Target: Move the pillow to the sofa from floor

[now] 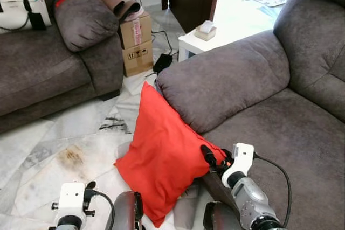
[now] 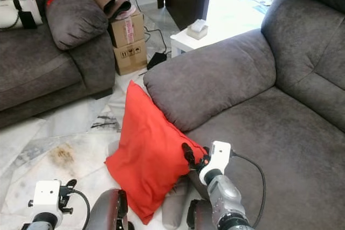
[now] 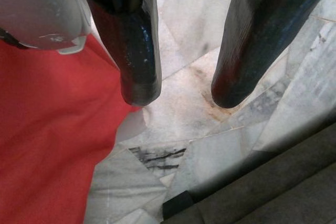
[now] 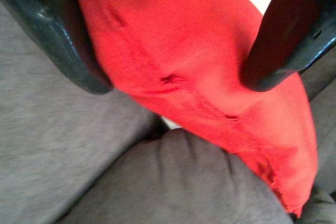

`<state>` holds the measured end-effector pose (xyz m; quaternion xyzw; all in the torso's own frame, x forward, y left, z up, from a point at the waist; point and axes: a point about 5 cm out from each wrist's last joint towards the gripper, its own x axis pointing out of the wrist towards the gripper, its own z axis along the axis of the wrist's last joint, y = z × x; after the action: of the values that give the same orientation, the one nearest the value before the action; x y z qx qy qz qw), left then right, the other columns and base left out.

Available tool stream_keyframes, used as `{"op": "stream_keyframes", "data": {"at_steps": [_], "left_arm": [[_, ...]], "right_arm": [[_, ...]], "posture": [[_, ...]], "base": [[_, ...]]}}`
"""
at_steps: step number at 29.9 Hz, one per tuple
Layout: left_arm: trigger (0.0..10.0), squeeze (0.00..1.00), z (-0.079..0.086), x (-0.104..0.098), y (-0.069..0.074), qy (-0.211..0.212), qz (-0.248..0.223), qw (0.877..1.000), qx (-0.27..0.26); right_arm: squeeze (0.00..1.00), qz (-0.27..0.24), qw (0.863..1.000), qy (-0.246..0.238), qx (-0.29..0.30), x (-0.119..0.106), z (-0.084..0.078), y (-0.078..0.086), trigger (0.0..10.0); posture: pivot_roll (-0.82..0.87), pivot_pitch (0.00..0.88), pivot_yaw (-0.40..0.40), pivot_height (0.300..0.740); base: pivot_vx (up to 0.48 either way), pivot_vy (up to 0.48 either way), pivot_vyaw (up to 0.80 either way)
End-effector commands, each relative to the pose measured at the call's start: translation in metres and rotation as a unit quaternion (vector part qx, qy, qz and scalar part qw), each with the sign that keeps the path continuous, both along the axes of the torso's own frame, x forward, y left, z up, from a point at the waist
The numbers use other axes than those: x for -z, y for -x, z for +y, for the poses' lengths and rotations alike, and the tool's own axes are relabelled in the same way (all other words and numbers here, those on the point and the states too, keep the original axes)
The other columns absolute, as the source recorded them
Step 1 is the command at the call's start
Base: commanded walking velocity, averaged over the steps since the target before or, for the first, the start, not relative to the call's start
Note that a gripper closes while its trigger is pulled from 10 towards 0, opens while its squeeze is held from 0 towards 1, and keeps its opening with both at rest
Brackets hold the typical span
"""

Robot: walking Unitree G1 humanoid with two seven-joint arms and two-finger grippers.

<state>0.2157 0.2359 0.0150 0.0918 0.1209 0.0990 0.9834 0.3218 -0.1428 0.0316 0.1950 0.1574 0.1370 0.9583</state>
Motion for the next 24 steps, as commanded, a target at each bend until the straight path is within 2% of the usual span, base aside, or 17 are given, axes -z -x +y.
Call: {"op": "stream_keyframes", "data": {"at_steps": [1, 11, 17, 22, 23, 24], "left_arm": [[10.0, 0.00, 0.002, 0.004, 0.008, -0.008, 0.019, 1.000, 0.003], [10.0, 0.00, 0.005, -0.001, 0.016, -0.020, 0.020, 0.999, 0.015], [10.0, 0.00, 0.007, -0.004, 0.022, -0.026, 0.023, 0.999, 0.018], [10.0, 0.00, 0.007, -0.008, 0.028, -0.031, 0.026, 0.999, 0.022], [10.0, 0.00, 0.006, -0.008, 0.029, -0.032, 0.027, 0.999, 0.023], [10.0, 0.00, 0.006, -0.009, 0.029, -0.032, 0.027, 0.999, 0.023]], "right_arm": [[0.00, 0.016, 1.000, -0.003, -0.012, 0.006, 0.008, 0.004, 10.0], [0.00, 0.032, 0.998, -0.028, -0.049, 0.013, 0.037, 0.012, 10.0], [0.00, 0.038, 0.998, -0.030, -0.051, 0.016, 0.043, 0.015, 10.0], [0.00, 0.011, 0.998, -0.053, -0.028, 0.010, 0.045, 0.012, 10.0], [0.00, 0.009, 0.998, -0.060, -0.016, 0.010, 0.044, 0.011, 0.0], [0.00, 0.009, 0.998, -0.061, -0.012, 0.009, 0.044, 0.011, 0.0]], "posture": [[0.18, 0.205, 0.025, 0.578], [0.22, 0.223, 0.045, 0.578], [0.25, 0.241, 0.058, 0.578], [0.27, 0.257, 0.067, 0.578], [0.27, 0.263, 0.070, 0.578], [0.27, 0.266, 0.072, 0.578]], "base": [[0.000, 0.000, 0.00], [0.000, 0.000, 0.00], [0.000, 0.000, 0.00], [0.000, 0.000, 0.00], [0.000, 0.000, 0.00], [0.000, 0.000, 0.00]]}}
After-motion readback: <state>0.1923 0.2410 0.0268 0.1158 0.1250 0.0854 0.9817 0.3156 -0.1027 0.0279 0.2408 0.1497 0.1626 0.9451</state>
